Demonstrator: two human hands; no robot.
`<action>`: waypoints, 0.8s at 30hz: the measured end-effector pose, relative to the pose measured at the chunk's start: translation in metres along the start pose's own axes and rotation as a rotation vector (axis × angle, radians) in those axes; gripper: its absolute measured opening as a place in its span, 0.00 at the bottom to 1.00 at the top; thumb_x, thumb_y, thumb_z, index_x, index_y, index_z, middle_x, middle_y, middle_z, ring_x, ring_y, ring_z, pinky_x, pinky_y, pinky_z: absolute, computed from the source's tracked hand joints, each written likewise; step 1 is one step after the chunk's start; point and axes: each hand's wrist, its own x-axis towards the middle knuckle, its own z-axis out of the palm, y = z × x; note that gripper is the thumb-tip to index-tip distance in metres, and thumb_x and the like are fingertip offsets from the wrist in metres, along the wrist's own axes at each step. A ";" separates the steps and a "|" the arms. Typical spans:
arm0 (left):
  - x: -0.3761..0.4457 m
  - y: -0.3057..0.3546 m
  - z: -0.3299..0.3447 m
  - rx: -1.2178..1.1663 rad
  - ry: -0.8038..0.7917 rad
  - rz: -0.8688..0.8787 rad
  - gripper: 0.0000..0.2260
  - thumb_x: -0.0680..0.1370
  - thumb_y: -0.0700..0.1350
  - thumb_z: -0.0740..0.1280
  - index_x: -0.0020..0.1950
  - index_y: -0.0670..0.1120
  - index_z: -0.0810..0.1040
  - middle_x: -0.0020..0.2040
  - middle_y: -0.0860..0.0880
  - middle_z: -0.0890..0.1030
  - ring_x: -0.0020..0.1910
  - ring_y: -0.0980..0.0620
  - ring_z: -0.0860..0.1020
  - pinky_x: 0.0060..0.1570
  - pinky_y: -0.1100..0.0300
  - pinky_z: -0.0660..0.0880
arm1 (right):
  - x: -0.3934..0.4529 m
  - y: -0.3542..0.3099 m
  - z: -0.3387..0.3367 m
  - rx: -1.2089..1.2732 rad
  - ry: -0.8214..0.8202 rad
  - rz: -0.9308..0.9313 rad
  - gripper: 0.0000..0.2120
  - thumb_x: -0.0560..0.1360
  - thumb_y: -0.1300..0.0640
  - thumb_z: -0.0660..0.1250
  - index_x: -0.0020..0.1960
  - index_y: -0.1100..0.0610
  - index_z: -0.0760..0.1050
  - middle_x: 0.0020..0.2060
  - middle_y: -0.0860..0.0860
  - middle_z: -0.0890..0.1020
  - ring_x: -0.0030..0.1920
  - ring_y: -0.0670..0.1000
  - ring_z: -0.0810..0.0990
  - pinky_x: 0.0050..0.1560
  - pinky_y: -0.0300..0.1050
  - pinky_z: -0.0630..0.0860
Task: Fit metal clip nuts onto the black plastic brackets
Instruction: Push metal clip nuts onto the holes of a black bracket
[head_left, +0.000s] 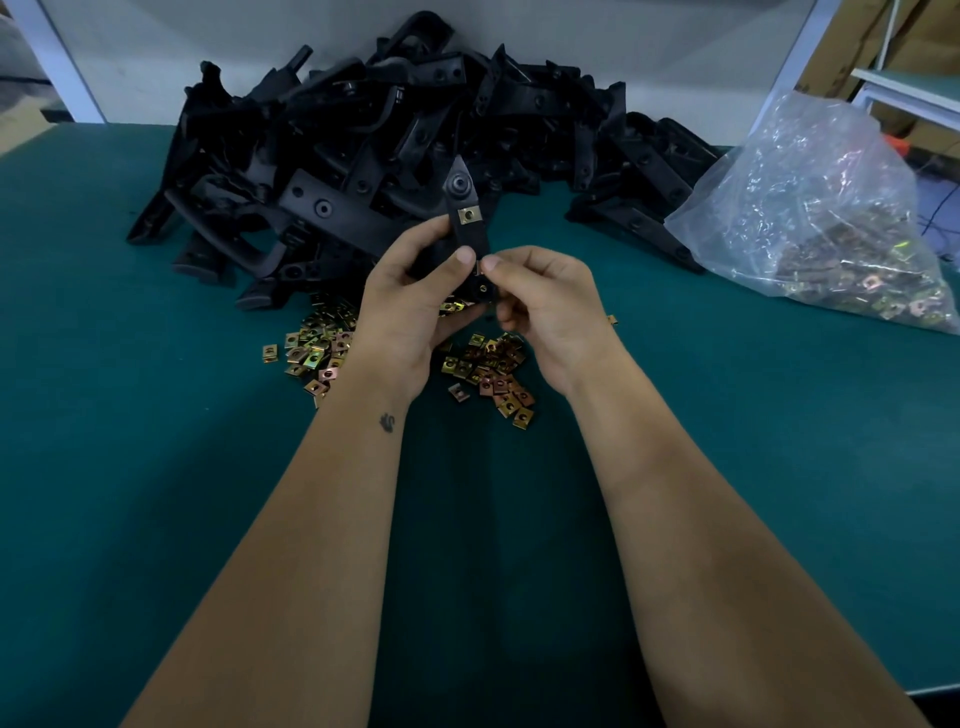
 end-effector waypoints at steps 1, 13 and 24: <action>0.000 0.000 0.001 0.015 0.001 0.006 0.15 0.79 0.39 0.68 0.66 0.46 0.77 0.62 0.43 0.80 0.59 0.49 0.79 0.53 0.51 0.81 | 0.000 0.001 0.001 -0.016 0.006 -0.002 0.08 0.76 0.62 0.70 0.38 0.55 0.79 0.29 0.45 0.79 0.27 0.44 0.72 0.30 0.37 0.69; 0.005 -0.002 -0.001 -0.164 0.093 -0.030 0.13 0.79 0.38 0.68 0.63 0.45 0.78 0.57 0.43 0.81 0.59 0.44 0.80 0.52 0.48 0.81 | -0.002 0.001 0.011 -0.035 0.137 -0.090 0.06 0.78 0.56 0.66 0.43 0.54 0.79 0.31 0.46 0.75 0.30 0.45 0.74 0.30 0.38 0.70; 0.005 -0.004 0.000 -0.136 0.070 -0.013 0.15 0.79 0.39 0.68 0.66 0.45 0.77 0.52 0.46 0.82 0.53 0.48 0.80 0.50 0.52 0.80 | -0.004 0.014 0.016 -0.658 0.228 -0.490 0.06 0.73 0.51 0.69 0.44 0.53 0.77 0.40 0.46 0.78 0.41 0.45 0.76 0.40 0.49 0.76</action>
